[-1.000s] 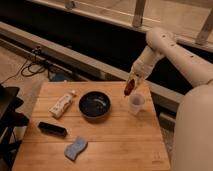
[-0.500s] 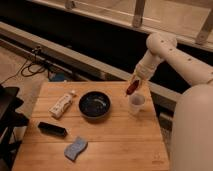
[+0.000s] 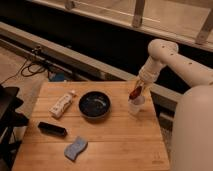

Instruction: Place the pepper in the ceramic cup

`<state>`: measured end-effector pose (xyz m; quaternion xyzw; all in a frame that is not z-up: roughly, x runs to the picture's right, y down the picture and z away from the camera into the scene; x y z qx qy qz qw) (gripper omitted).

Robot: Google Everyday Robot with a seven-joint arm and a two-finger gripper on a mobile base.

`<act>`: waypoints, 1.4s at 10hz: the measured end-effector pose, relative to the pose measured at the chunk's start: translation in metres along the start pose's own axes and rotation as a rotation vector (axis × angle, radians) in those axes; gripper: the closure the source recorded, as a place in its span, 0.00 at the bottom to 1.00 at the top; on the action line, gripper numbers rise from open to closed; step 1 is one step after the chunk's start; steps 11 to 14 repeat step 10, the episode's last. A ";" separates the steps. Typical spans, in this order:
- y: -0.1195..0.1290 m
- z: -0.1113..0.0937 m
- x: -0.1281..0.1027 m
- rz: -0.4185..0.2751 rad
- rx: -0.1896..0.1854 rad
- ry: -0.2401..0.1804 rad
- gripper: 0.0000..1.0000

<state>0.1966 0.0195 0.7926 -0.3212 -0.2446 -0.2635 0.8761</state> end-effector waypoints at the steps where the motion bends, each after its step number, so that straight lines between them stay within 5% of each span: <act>1: 0.003 0.003 -0.001 0.005 -0.012 -0.005 0.98; 4: 0.009 0.011 -0.002 0.021 -0.038 -0.032 0.91; 6: 0.015 0.017 0.000 0.039 -0.039 -0.091 0.84; 10: 0.016 0.018 -0.003 0.028 -0.045 -0.085 0.42; 14: 0.016 0.018 -0.003 0.028 -0.045 -0.085 0.42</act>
